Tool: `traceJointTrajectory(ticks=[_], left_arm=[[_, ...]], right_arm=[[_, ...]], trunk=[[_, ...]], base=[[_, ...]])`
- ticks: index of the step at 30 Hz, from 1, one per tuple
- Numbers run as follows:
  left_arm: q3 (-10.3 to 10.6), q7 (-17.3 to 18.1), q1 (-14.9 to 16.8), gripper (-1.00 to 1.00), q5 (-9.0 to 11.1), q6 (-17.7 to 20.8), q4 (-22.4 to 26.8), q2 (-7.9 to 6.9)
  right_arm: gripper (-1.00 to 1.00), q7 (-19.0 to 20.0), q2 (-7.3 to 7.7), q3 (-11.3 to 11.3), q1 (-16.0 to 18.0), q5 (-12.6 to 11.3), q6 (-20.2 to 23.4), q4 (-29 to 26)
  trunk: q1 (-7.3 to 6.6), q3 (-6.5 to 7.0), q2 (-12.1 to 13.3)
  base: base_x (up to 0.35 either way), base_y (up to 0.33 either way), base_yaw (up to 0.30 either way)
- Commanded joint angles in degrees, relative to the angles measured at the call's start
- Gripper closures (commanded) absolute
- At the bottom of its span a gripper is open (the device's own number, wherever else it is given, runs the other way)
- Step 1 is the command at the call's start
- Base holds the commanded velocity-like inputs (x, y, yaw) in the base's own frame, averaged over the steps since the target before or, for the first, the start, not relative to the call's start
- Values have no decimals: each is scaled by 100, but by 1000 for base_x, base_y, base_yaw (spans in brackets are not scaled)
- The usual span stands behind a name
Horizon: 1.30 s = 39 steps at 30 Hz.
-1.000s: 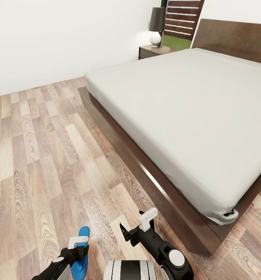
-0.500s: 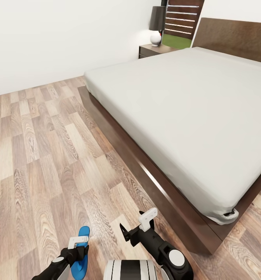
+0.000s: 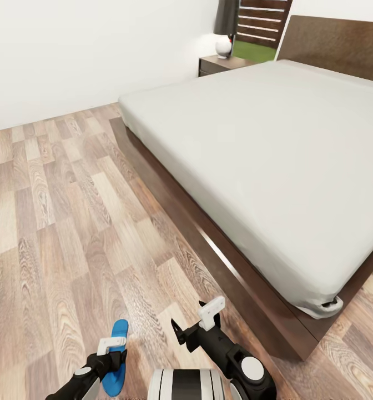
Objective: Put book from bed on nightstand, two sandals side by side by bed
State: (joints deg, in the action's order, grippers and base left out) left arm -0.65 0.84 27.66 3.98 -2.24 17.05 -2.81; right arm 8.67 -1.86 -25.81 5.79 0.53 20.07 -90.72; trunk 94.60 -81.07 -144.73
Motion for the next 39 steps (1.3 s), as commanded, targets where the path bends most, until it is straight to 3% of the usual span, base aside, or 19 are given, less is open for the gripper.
traceJointTrajectory(ticks=[1,26,36,39], left_arm=[[-5,8,2,-100,42,-25,-5,0],[-14,3,2,-100,42,-57,4,7],[-19,-3,2,-100,47,-58,8,9],[-21,-4,2,-100,48,-55,9,9]], right_arm=[[-100,21,-1,5,2,6,32,-7],[-100,21,-2,6,2,8,32,1],[-100,21,1,6,2,8,32,1],[-100,21,0,6,2,8,32,1]], trunk=[[1,-26,-3],[4,-48,-4],[30,-270,-18],[30,-270,-18]], base=[[0,0,0],[0,0,0],[0,0,0],[0,0,0]])
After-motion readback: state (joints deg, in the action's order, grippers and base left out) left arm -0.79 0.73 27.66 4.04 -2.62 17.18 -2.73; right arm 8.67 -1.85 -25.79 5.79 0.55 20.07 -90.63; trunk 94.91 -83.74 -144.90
